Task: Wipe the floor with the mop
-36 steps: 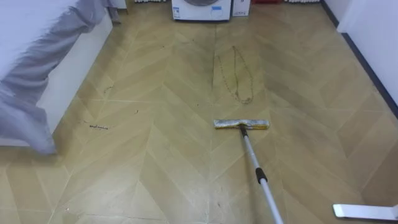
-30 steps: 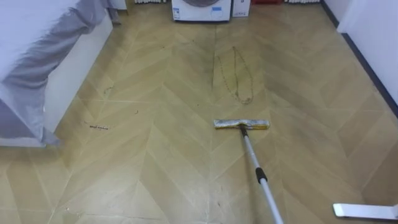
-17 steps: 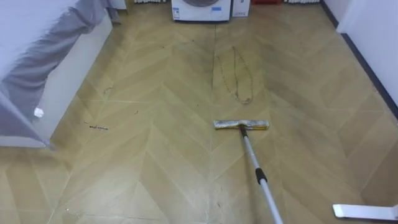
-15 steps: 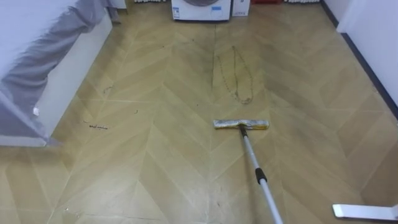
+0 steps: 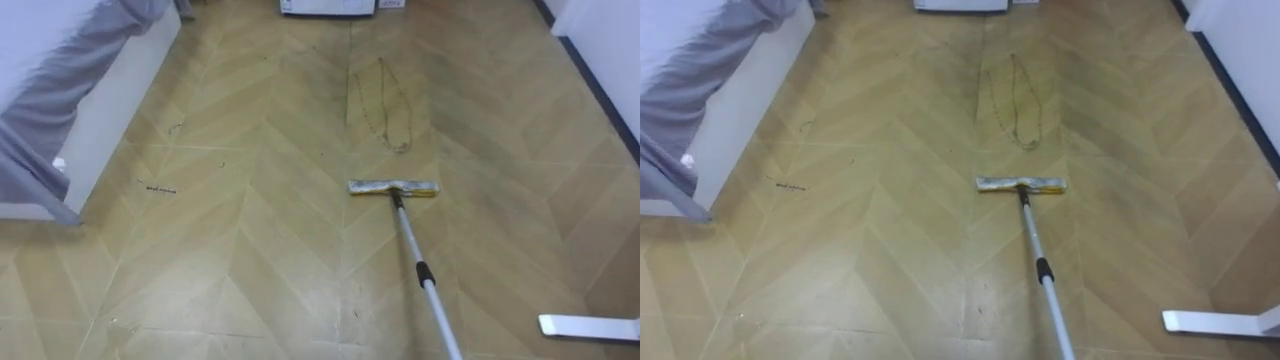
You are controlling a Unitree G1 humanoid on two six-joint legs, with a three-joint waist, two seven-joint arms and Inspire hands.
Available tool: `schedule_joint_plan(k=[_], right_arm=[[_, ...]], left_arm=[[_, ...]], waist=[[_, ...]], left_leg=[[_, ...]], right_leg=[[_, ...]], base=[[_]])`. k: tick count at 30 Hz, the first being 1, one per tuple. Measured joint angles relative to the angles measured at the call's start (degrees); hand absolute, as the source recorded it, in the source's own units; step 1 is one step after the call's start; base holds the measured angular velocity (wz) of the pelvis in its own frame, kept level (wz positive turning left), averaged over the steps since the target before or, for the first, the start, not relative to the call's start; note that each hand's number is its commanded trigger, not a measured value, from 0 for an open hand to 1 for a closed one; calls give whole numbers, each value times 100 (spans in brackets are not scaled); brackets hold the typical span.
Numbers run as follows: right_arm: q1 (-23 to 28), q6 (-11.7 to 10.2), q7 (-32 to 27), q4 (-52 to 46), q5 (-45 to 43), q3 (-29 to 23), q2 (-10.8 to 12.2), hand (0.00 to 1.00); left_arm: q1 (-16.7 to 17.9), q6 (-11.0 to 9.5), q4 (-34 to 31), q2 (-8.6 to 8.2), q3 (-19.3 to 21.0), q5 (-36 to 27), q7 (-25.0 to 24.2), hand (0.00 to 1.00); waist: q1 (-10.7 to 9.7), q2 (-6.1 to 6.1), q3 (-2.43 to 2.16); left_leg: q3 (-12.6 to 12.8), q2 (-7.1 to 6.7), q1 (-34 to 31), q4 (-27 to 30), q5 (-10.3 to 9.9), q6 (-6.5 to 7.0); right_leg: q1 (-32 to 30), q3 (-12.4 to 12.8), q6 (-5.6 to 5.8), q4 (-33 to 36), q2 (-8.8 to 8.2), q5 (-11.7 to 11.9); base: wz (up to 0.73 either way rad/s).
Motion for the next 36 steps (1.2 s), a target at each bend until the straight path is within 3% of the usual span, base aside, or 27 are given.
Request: schedule_joint_plan(k=[3, 6, 7, 10, 14, 16, 19, 21, 22, 23, 24, 25, 26, 27, 28, 29, 30, 31, 32, 33, 34, 35, 36], right_arm=[[-125, 5, -58, 166, 50, 0, 1, 100], [-138, 5, -106, 255, 52, 3, 3, 100], [-143, 5, -116, 264, 63, 7, -1, 100], [-181, 6, -169, 329, 319, 93, -11, 100], [-200, 4, -373, 359, 842, 332, -40, 100], [-298, 5, -437, 421, 922, 337, -39, 100], [-366, 14, -574, 592, 1061, 403, -39, 100], [-466, 5, -658, 639, 1231, 414, -34, 100], [-630, -9, -703, 746, 1278, 408, -39, 100], [-898, -14, -736, 909, 1260, 394, -65, 100], [-996, -18, -749, 958, 1261, 384, -87, 100], [-1157, -49, -761, 990, 1279, 380, -121, 100], [-1371, -57, -756, 1003, 1310, 380, -148, 100], [-1496, -66, -743, 1007, 1347, 379, -173, 100], [-1727, -107, -717, 1022, 1384, 392, -292, 100], [-1898, -200, -616, 1038, 1496, 426, -434, 100], [-1958, -245, -534, 1033, 1574, 473, -494, 100], [-2005, -284, -448, 1024, 1757, 636, -556, 100], [-2029, -289, -398, 988, 1935, 704, -571, 100], [-2026, -288, -387, 974, 2008, 758, -560, 100], [-1953, -301, -374, 949, 2147, 793, -530, 100], [-1828, -346, -324, 945, 2272, 790, -537, 100], [-1754, -380, -318, 951, 2331, 790, -537, 100]], left_arm=[[-118, -79, 68, -6, -68, 0, 6, 0], [-179, -134, 166, -8, -62, 0, -3, 0], [-221, -122, 206, -8, -65, -10, -4, 0], [-289, -119, 305, -1, -85, -129, 5, 0], [-475, -121, 463, 2, -287, -289, 43, 0], [-477, -118, 468, 1, -290, -307, 45, 0], [-467, -72, 459, -1, -316, -394, 47, 0], [-503, -77, 456, 19, -421, -635, 78, 0], [-536, -83, 452, 12, -498, -755, 146, 0], [-525, -58, 446, 15, -604, -791, 162, 0], [-506, -41, 473, 16, -654, -823, 169, 0], [-470, -33, 490, 43, -797, -983, 181, 0], [-446, -15, 480, 80, -979, -1056, 184, 0], [-428, -18, 467, 82, -994, -1146, 190, 0], [-362, -33, 451, 80, -1102, -1217, 185, 0], [-290, -57, 437, 96, -1147, -1236, 158, 0], [-277, -56, 438, 106, -1148, -1236, 142, 0], [-261, -72, 439, 149, -1156, -1235, 110, 0], [-255, -100, 429, 205, -1151, -1232, 75, 0], [-252, -107, 430, 232, -1150, -1228, 46, 0], [-285, -103, 419, 262, -1145, -1225, 5, 0], [-322, -99, 343, 259, -1144, -1228, -22, 0], [-326, -99, 333, 259, -1142, -1229, -24, 0]], waist=[[16, 49, 0], [35, 106, -4], [38, 106, -12], [40, 167, 63], [58, 172, 93], [61, 214, 101], [210, 213, 102], [282, 239, 51], [374, 235, 36], [394, 184, 62], [435, 186, 68], [517, 147, 85], [558, 88, 103], [594, 53, 100], [676, 34, 101], [732, 10, 103], [755, 10, 107], [785, -14, 128], [821, -51, 144], [829, -67, 147], [809, -37, 116], [776, 11, 93], [756, 4, 106]], left_leg=[[-65, 53, -417, 222, 1, 11], [-79, 58, -803, 429, -8, 42], [-81, 52, -988, 542, -26, 65], [-103, 44, -1536, 873, -95, 78], [-159, -48, -2371, 1504, -152, 78], [-171, -36, -2583, 1753, -157, 53], [-184, -33, -2744, 2183, -268, -7], [-271, -56, -2982, 2475, -294, -37], [-297, -32, -3189, 2684, -277, -70], [-295, 5, -3462, 3088, -213, -170], [-286, 47, -3618, 3385, -149, -251], [-282, 93, -3887, 3960, 147, -303], [-239, 135, -4187, 4476, 640, -316], [-213, 175, -4343, 4708, 946, -322], [-221, 195, -4643, 5156, 1463, -355], [-190, 194, -4778, 5441, 1552, -326], [-183, 177, -4806, 5430, 1459, -246], [-95, 156, -4736, 5041, 1113, -203], [-27, 140, -4524, 4205, 828, -213], [9, 138, -4405, 3906, 547, -174], [36, 100, -4206, 3534, 4, -143], [84, 10, -4066, 3213, -304, 187], [94, -62, -4019, 3133, -320, 236]], right_leg=[[-445, -14, -6, 287, 31, -9], [-980, 14, -24, 808, -51, -148], [-1229, 24, -34, 1062, -98, -235], [-1862, 210, -85, 1659, -157, -481], [-2661, 350, -102, 2423, -297, -1027], [-2851, 324, -166, 2644, -311, -1198], [-3039, 313, -283, 3219, -405, -1466], [-3237, 304, -300, 3587, -404, -1639], [-3448, 309, -373, 3837, -417, -1716], [-3641, 290, -535, 4142, -530, -1870], [-3698, 276, -585, 4299, -548, -1942], [-3750, 349, -610, 4599, -546, -2107], [-3778, 433, -620, 4807, -544, -2230], [-3808, 475, -646, 4888, -539, -2267], [-3822, 531, -700, 5009, -534, -2316], [-3781, 578, -708, 5088, -532, -2352], [-3766, 578, -696, 5091, -518, -2366], [-3757, 579, -658, 5070, -506, -2383], [-3747, 581, -599, 5025, -501, -2394], [-3745, 581, -570, 4994, -504, -2406], [-3735, 564, -466, 4836, -521, -2395], [-3683, 528, -316, 4617, -556, -2327], [-3639, 521, -210, 4513, -595, -2277]], base=[[8], [3], [0], [0], [14], [9], [7], [17], [5], [-4], [-10], [-9], [-12], [-18], [-30], [-24], [-10], [0], [0], [6], [16], [22], [24]])
